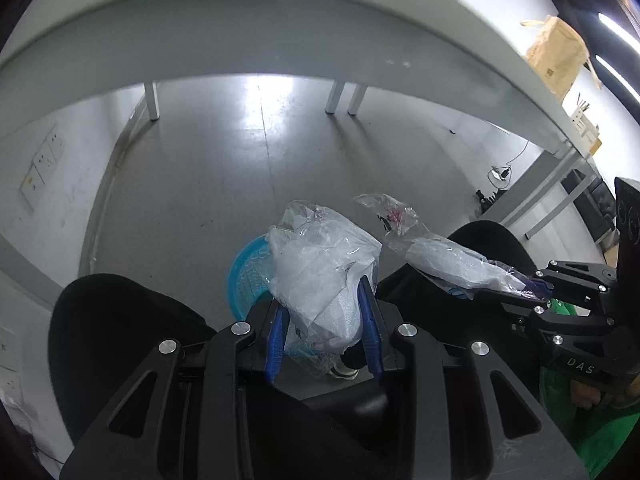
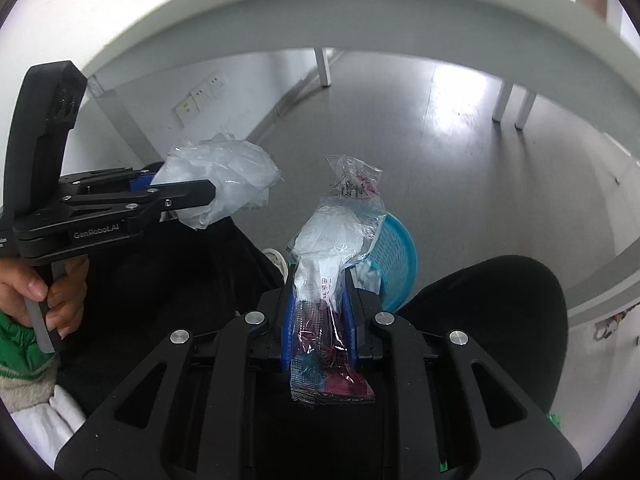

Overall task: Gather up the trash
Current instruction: 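Carry the clear bag and clear packet down over the blue wastebasket, then open both grippers to drop the bag and packet into the wastebasket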

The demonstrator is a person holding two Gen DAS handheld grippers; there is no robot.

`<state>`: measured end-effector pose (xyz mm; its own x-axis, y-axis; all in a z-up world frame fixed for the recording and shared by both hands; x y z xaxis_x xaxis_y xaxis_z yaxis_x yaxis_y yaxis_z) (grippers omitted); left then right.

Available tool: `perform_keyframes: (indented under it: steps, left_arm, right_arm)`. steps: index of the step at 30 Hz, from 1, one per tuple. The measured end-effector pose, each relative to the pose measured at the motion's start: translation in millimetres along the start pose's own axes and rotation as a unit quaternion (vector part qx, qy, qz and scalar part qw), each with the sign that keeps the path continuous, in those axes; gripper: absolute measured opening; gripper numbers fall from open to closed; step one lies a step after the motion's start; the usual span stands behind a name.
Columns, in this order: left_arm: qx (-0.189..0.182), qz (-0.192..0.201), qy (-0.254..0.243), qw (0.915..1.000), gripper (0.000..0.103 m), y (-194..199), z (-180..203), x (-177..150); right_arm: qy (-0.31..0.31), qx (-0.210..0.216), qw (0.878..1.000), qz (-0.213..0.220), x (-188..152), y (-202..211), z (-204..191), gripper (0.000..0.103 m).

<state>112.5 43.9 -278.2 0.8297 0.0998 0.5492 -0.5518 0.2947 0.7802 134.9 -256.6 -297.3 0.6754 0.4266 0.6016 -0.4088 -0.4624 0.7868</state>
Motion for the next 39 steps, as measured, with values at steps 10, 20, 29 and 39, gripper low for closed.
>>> perform_keyframes:
  steps: [10,20,29,39]
  left_arm:
    - [0.008,-0.052,0.028,0.9982,0.031,-54.1,-16.0,2.2]
    - [-0.005,-0.114,0.099,0.9885,0.031,-102.8,-41.8,2.8]
    - [0.02,-0.158,0.129,0.9788,0.031,-159.1,-62.9,11.6]
    - [0.037,-0.228,0.166,0.9586,0.031,-221.9,-81.5,7.2]
  right_arm:
    - [-0.052,0.011,0.997,-0.059,10.2,-59.9,19.4,0.018]
    - [-0.104,0.026,0.986,-0.127,6.9,-121.5,39.7,0.018]
    - [-0.104,0.009,0.98,-0.171,13.2,-177.4,47.2,0.018]
    - [-0.152,0.015,0.957,-0.246,1.5,-242.1,67.8,0.018]
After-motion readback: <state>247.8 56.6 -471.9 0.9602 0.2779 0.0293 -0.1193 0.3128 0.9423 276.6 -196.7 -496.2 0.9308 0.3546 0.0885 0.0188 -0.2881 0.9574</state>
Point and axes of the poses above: each gripper's, at about its wrist camera, not at the fingertips, and y roughly against the way its jaws point, z to its right, x to its top, the point moved 5 cm from there along -y, roughly the way its jaws point, and after that the axes turned 2 degrees about -x, right-handed, at the moved point
